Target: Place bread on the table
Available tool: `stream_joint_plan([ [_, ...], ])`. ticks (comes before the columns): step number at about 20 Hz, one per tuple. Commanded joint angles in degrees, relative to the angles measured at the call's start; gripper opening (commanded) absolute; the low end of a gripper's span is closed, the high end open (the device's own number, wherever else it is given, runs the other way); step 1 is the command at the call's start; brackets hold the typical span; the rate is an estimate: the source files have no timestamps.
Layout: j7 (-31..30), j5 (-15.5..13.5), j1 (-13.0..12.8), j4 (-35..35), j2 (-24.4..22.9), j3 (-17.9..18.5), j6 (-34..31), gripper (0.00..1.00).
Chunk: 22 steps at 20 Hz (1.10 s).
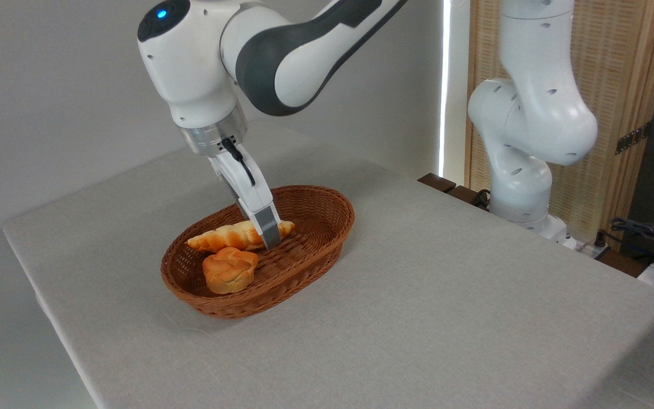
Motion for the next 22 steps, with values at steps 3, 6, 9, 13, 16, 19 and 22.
stream_joint_plan([
  [3, 1.24, -1.35, -2.15, -1.06, 1.13, 0.49, 1.73, 1.0],
  [6, 1.24, -1.35, -2.5, -0.97, 2.1, 0.49, 1.91, 0.98],
  [9, 1.24, -1.35, -2.68, -0.97, 2.81, 0.49, 3.93, 0.72],
  [13, 1.24, -1.44, -2.68, -0.97, 2.98, 0.49, 3.93, 0.4],
  [16, 1.24, -1.44, -2.68, -0.97, 2.98, 0.49, 3.84, 0.36],
  [19, 1.24, -1.44, -2.94, -0.97, 2.98, 0.49, 3.84, 0.36],
  [22, 1.15, -1.44, -3.03, -0.88, 2.98, 0.49, 3.84, 0.36],
])
